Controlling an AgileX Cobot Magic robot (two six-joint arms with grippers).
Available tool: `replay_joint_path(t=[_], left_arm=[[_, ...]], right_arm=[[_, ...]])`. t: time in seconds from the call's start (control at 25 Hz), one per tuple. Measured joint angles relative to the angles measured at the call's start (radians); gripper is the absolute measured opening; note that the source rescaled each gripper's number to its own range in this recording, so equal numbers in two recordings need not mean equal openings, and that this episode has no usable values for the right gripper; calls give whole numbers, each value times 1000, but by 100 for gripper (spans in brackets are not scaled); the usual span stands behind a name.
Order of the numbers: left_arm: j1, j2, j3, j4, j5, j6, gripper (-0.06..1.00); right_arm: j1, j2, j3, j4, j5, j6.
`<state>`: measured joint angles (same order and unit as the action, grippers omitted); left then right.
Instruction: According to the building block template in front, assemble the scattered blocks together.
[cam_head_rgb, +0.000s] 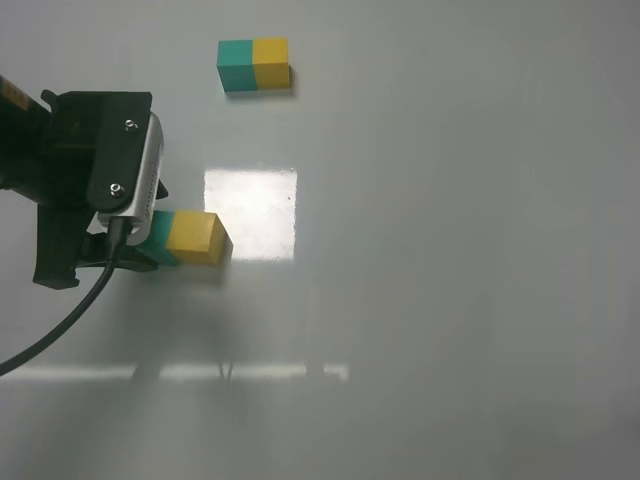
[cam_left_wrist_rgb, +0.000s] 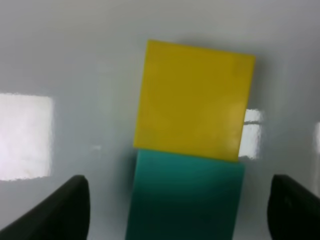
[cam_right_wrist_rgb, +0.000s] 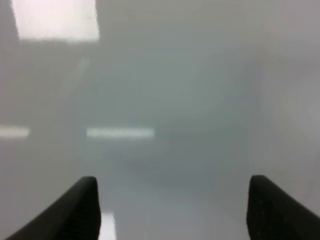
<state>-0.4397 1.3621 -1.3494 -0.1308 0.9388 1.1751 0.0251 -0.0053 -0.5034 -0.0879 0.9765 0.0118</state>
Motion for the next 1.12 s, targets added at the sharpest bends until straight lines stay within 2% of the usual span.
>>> replay_joint_path(t=[0.16, 0.52, 0.92, 1.12], left_arm=[[-1, -36, 0, -12, 0, -14, 99], [-1, -58, 0, -17, 12, -5, 98], [-1, -1, 0, -24, 8, 157, 97], [-1, 30, 0, -27, -16, 201, 97]], right_arm=[[0, 0, 0, 0, 0, 0], [0, 0, 0, 0, 0, 0], [0, 0, 0, 0, 0, 0], [0, 0, 0, 0, 0, 0]])
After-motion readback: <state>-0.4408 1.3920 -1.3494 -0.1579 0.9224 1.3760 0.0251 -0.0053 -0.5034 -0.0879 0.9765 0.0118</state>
